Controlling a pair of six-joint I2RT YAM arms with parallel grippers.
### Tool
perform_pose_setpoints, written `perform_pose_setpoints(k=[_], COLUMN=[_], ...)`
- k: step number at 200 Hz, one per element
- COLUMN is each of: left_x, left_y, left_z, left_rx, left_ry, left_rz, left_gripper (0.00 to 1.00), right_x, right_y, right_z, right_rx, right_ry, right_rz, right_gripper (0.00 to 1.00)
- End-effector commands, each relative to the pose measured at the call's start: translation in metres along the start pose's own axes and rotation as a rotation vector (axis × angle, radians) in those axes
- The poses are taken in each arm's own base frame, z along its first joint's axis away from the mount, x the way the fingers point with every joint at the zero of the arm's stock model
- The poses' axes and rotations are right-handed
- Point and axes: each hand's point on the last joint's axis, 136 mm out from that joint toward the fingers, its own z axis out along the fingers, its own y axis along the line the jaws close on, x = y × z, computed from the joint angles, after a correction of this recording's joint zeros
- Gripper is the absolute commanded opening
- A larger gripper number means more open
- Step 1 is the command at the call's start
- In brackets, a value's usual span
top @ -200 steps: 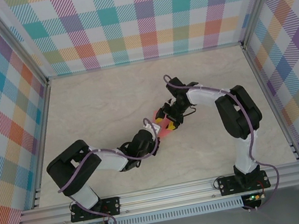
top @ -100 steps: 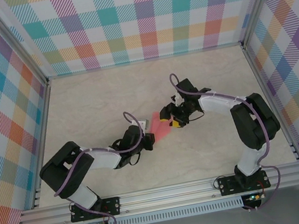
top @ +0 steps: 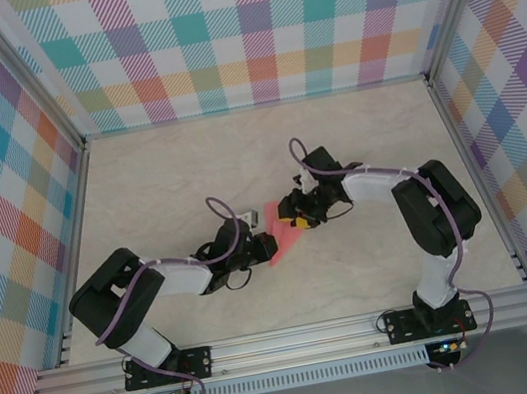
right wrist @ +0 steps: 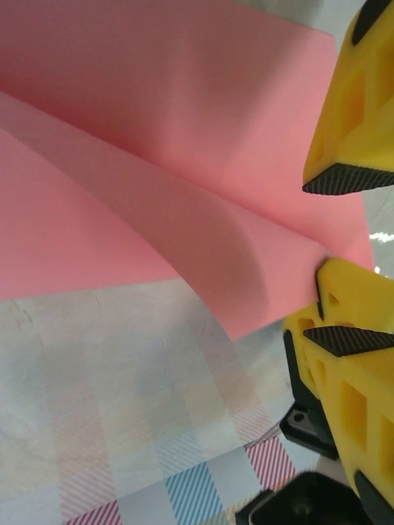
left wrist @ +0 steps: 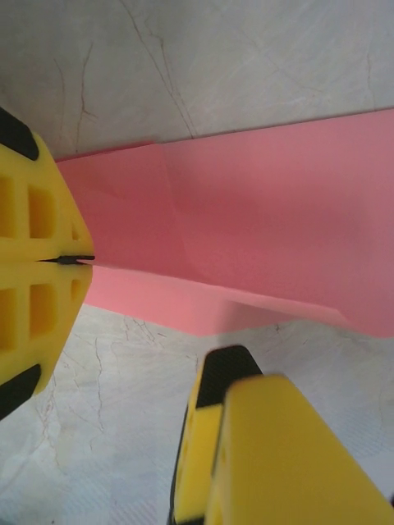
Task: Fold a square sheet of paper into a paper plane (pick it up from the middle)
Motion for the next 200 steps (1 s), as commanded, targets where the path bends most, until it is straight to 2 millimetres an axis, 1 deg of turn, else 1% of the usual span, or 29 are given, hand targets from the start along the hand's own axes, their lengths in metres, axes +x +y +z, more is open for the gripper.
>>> perform_pose_setpoints(k=[1, 24, 92, 119, 136, 149, 164, 178, 193, 200], left_x=[-0.006, -0.007, -0.004, -0.001, 0.0, 0.0, -0.003, -0.006, -0.009, -0.01], left_y=[0.0, 0.007, 0.011, 0.013, 0.014, 0.013, 0.015, 0.02, 0.025, 0.026], left_z=[0.001, -0.001, -0.002, -0.001, -0.001, -0.004, -0.009, -0.019, -0.031, -0.037], left_rx=[0.011, 0.004, 0.008, 0.004, 0.0, -0.002, -0.033, -0.088, -0.124, -0.137], left_ry=[-0.008, -0.031, -0.04, -0.031, -0.028, -0.027, -0.03, -0.041, -0.067, -0.08], left_rz=[-0.073, -0.104, -0.131, -0.13, -0.133, -0.125, -0.111, -0.104, -0.1, -0.103], left_gripper=[0.03, 0.03, 0.03, 0.04, 0.07, 0.12, 0.23, 0.34, 0.43, 0.45], right_x=[0.0, 0.0, -0.001, -0.003, -0.002, -0.002, 0.0, 0.003, 0.006, 0.006], right_y=[0.005, 0.002, -0.003, -0.008, -0.014, -0.021, -0.032, -0.043, -0.052, -0.054], right_z=[0.008, 0.013, 0.026, 0.028, 0.03, 0.032, 0.035, 0.037, 0.04, 0.041], right_rx=[-0.026, -0.021, 0.005, 0.039, 0.076, 0.117, 0.179, 0.238, 0.286, 0.301], right_ry=[0.024, 0.029, 0.053, 0.052, 0.056, 0.059, 0.064, 0.065, 0.065, 0.065], right_rz=[-0.043, -0.054, -0.062, -0.055, -0.046, -0.036, -0.021, -0.007, -0.003, -0.001], right_gripper=[0.45, 0.44, 0.42, 0.43, 0.43, 0.43, 0.41, 0.39, 0.39, 0.39])
